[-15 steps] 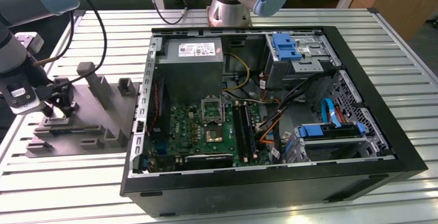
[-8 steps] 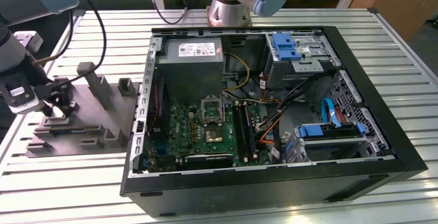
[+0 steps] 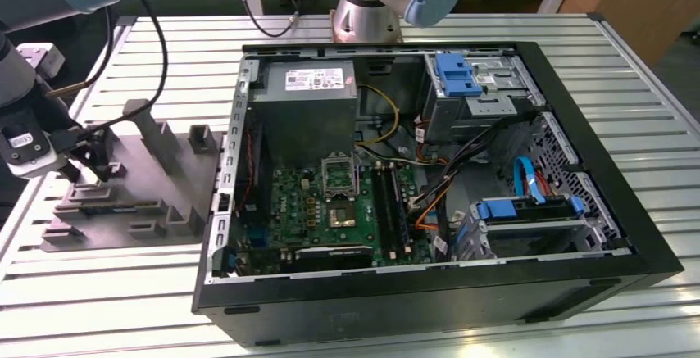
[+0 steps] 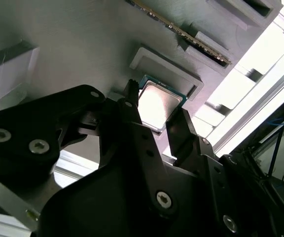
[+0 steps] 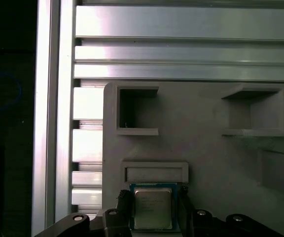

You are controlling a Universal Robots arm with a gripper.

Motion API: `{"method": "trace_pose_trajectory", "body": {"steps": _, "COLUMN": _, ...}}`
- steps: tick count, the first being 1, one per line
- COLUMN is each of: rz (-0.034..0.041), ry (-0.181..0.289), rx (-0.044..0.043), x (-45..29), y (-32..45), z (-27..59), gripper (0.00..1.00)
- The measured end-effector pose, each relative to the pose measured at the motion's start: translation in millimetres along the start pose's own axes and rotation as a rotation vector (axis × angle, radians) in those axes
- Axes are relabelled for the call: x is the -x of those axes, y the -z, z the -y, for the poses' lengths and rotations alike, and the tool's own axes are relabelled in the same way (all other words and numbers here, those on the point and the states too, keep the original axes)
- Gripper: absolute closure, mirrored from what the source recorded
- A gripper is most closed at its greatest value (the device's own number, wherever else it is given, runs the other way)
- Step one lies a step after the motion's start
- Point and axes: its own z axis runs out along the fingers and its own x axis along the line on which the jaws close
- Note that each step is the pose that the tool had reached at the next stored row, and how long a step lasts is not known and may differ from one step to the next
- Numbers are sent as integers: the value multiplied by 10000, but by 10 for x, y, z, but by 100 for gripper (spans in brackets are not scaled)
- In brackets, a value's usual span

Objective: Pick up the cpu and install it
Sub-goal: 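Pick up the cpu and move it towards the insertion slot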

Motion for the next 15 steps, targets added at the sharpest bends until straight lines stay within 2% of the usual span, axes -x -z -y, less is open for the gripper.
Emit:
{"method": "trace_pose_trajectory", "body": {"steps": 6, "rz": -5, "ry": 0, "rx": -3, "x": -1, "y": 11, "z": 0, "gripper": 53}}
{"method": "trace_pose_trajectory", "body": {"steps": 15, "rz": -3, "ry": 0, "rx": -2, "x": 0, "y": 69, "z": -2, "gripper": 53}}
